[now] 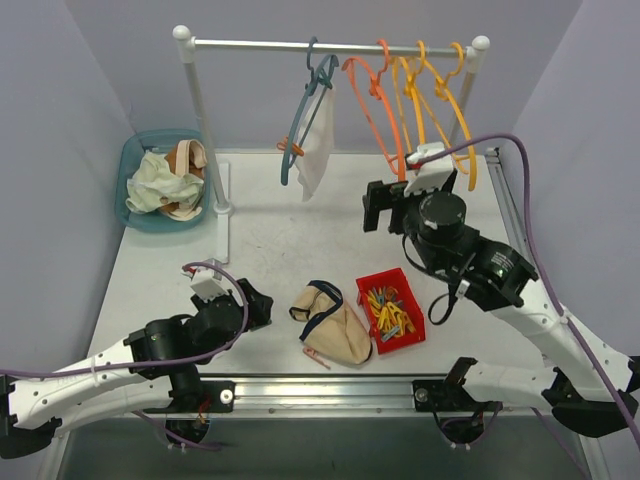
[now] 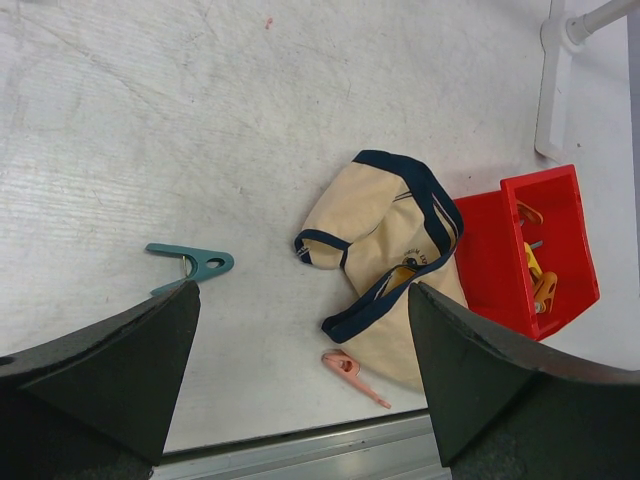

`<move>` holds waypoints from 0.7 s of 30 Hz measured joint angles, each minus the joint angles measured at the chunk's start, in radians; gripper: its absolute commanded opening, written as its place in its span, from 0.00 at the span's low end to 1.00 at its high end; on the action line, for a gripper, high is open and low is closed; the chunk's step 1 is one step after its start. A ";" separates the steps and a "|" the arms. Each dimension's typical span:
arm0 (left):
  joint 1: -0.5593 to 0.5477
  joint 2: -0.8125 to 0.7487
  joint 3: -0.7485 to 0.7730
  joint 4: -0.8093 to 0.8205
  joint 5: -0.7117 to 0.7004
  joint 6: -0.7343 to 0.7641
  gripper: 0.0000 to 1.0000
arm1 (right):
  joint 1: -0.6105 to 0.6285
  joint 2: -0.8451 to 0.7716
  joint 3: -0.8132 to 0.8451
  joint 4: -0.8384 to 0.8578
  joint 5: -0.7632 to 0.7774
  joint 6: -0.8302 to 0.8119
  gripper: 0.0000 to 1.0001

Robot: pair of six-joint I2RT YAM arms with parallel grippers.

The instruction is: Remove the underwear clipped to the hanger

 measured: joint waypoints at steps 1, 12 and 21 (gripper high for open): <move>0.000 -0.003 0.000 -0.002 -0.001 0.002 0.94 | 0.030 -0.024 -0.022 -0.013 0.000 0.016 1.00; 0.000 -0.049 0.022 -0.034 -0.019 0.024 0.94 | 0.400 -0.073 -0.450 -0.173 0.025 0.362 1.00; 0.000 -0.071 0.023 -0.066 -0.023 0.027 0.94 | 0.544 0.113 -0.571 -0.142 -0.019 0.597 1.00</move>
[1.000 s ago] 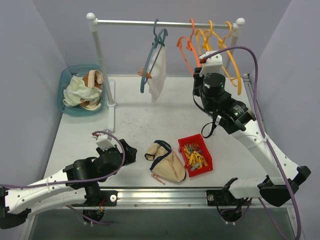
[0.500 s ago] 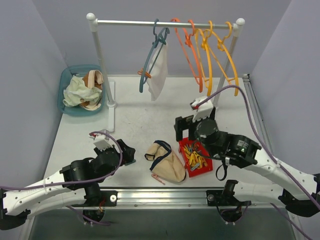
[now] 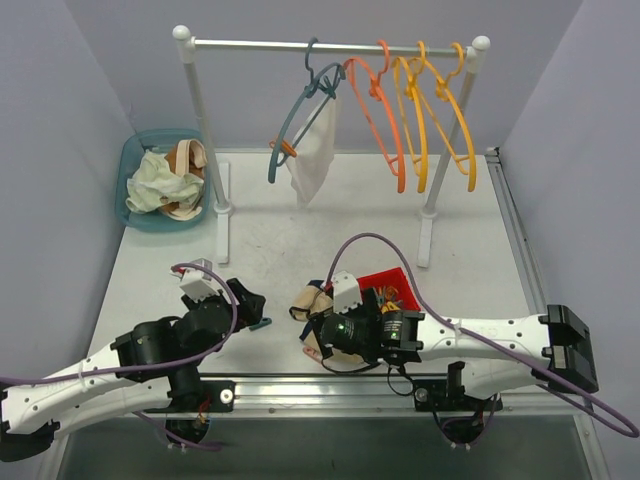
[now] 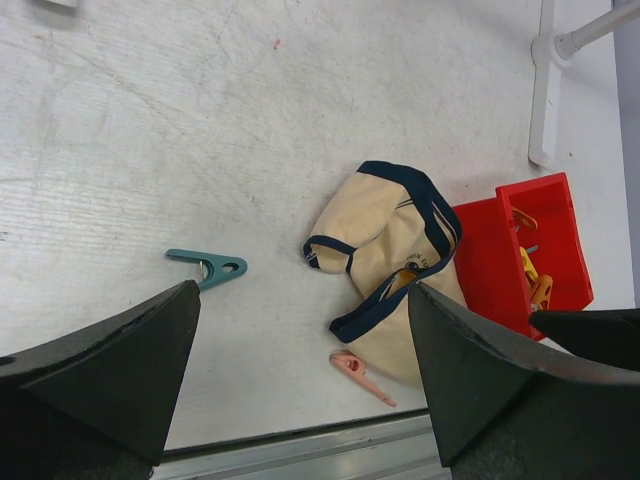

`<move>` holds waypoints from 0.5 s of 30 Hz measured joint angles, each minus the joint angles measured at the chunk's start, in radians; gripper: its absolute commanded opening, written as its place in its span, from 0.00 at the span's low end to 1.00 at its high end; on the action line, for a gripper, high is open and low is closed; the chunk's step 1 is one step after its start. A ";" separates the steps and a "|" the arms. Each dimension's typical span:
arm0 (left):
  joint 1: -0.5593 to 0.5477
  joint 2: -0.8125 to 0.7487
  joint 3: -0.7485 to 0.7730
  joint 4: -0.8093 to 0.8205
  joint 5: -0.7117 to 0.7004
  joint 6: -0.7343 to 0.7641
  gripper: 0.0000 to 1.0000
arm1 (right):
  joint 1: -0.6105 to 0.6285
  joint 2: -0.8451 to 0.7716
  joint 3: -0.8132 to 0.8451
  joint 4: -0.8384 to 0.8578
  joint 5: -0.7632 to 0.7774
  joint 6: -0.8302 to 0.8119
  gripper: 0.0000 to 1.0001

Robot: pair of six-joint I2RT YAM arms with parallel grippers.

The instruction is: Remove the underwear clipped to the hanger

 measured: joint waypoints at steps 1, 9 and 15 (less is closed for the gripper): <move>0.000 -0.003 0.000 -0.002 0.000 -0.001 0.93 | 0.000 0.016 0.000 0.016 -0.007 0.014 1.00; 0.000 -0.032 0.000 -0.037 0.000 -0.013 0.94 | -0.045 0.251 0.002 0.161 -0.021 0.118 0.83; 0.000 -0.055 0.000 -0.046 0.001 -0.017 0.94 | -0.138 0.346 0.003 0.228 -0.037 0.132 0.40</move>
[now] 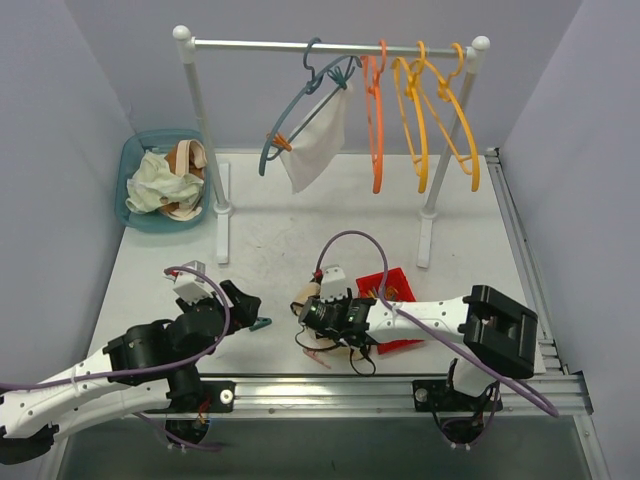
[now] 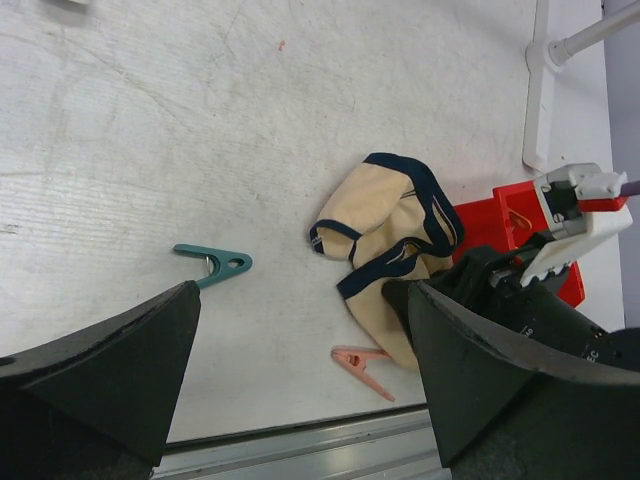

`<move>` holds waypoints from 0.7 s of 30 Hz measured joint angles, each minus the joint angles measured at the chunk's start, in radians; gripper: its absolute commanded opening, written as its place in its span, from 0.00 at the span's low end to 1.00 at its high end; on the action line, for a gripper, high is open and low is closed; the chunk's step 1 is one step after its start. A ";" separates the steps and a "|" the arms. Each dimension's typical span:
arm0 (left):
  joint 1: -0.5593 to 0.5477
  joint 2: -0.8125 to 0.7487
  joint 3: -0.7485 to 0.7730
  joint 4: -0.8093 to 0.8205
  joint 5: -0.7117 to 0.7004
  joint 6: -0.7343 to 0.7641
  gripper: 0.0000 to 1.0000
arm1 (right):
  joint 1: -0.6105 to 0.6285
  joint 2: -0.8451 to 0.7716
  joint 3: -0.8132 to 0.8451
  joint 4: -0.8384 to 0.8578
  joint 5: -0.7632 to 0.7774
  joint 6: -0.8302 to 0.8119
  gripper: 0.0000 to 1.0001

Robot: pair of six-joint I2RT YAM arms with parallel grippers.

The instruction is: Remove the underwear clipped to the hanger

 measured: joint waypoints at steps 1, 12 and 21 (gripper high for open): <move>0.000 -0.001 0.000 0.000 0.000 0.000 0.94 | -0.012 0.006 0.002 0.015 -0.004 -0.008 0.16; 0.000 -0.019 0.000 0.001 0.007 0.015 0.94 | -0.050 0.021 0.124 0.132 -0.161 -0.239 0.00; 0.000 -0.037 0.000 -0.007 0.002 0.016 0.94 | -0.171 0.181 0.436 0.210 -0.232 -0.476 0.82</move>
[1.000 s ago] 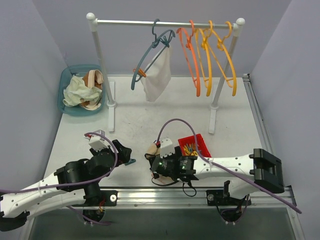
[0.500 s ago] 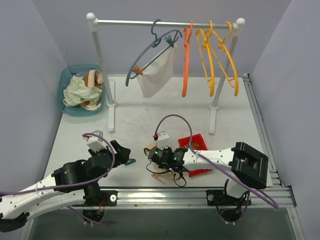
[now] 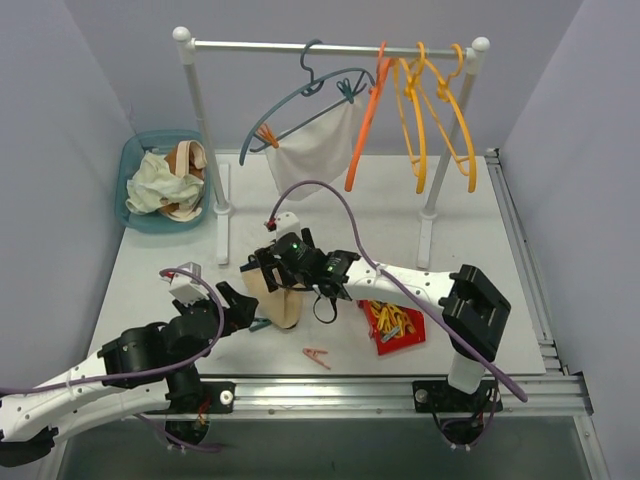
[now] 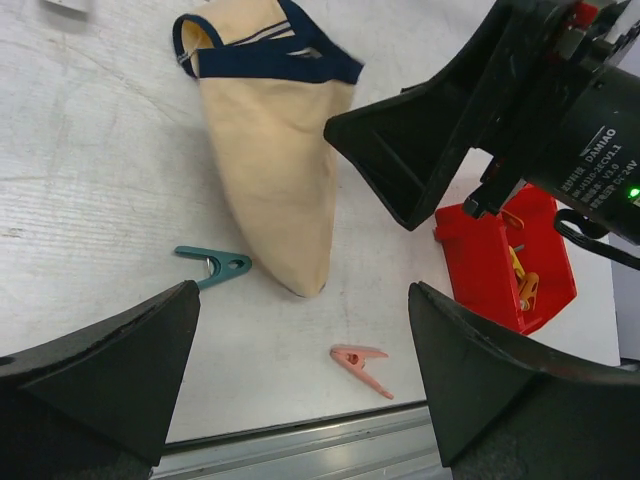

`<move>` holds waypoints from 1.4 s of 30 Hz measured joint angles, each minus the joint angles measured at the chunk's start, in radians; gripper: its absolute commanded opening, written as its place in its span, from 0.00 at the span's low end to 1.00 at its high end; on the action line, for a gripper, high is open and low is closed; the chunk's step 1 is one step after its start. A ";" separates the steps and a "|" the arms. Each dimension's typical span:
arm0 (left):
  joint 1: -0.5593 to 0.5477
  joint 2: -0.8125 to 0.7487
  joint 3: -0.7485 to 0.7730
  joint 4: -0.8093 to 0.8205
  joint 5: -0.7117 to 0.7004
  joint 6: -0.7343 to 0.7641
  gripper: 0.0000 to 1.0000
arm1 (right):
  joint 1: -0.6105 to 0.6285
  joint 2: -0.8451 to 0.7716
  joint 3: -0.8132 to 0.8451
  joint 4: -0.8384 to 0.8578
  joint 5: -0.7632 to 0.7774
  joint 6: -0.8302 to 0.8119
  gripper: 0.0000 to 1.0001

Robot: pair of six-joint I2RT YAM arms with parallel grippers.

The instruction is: Remove the underwear clipped to the hanger

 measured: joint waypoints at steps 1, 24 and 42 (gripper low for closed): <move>0.000 -0.003 0.000 -0.005 -0.003 0.000 0.94 | -0.007 0.000 -0.010 -0.005 -0.001 -0.010 0.87; 0.000 -0.062 0.001 -0.052 -0.073 0.042 0.94 | 0.280 -0.055 -0.300 -0.089 -0.280 -0.061 0.82; 0.000 -0.074 0.002 -0.067 -0.074 0.040 0.94 | 0.280 -0.125 -0.296 -0.189 -0.230 -0.111 0.73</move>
